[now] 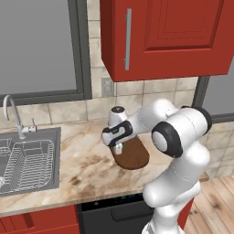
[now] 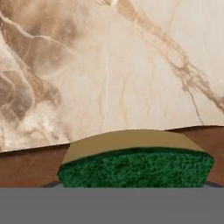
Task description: Pick up the sponge from the counter and clean the cutting board by briefly scrubbing or pressing down on the cutting board. Once finished, release the sponge.
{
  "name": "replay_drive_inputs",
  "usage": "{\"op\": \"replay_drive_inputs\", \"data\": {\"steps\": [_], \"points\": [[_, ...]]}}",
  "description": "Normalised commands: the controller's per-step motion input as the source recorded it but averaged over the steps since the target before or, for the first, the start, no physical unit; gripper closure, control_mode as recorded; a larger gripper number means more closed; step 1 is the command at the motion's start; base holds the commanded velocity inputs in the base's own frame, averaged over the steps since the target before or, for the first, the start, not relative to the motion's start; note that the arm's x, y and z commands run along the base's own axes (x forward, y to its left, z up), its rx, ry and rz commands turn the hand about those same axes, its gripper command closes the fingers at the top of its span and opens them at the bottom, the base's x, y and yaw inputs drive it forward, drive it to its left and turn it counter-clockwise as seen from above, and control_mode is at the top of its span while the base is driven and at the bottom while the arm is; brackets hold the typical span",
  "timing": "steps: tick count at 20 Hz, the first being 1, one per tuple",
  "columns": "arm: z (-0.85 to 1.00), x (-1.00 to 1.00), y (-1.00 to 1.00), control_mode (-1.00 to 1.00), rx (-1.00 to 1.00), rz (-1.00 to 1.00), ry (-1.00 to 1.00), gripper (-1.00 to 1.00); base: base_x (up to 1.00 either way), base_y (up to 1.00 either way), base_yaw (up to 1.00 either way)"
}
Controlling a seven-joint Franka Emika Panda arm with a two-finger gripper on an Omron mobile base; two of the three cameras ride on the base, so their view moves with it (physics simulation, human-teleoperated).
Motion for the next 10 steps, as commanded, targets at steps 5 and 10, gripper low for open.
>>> {"op": "replay_drive_inputs", "data": {"steps": [5, 10], "points": [[-0.14, -0.93, -0.07, -1.0, 0.06, 0.0, -0.02, 1.0, 0.0, 0.0, 0.0], [0.0, -0.82, -0.11, -1.0, 0.11, -0.02, 0.02, 1.0, 0.0, 0.0, 0.0]]}}
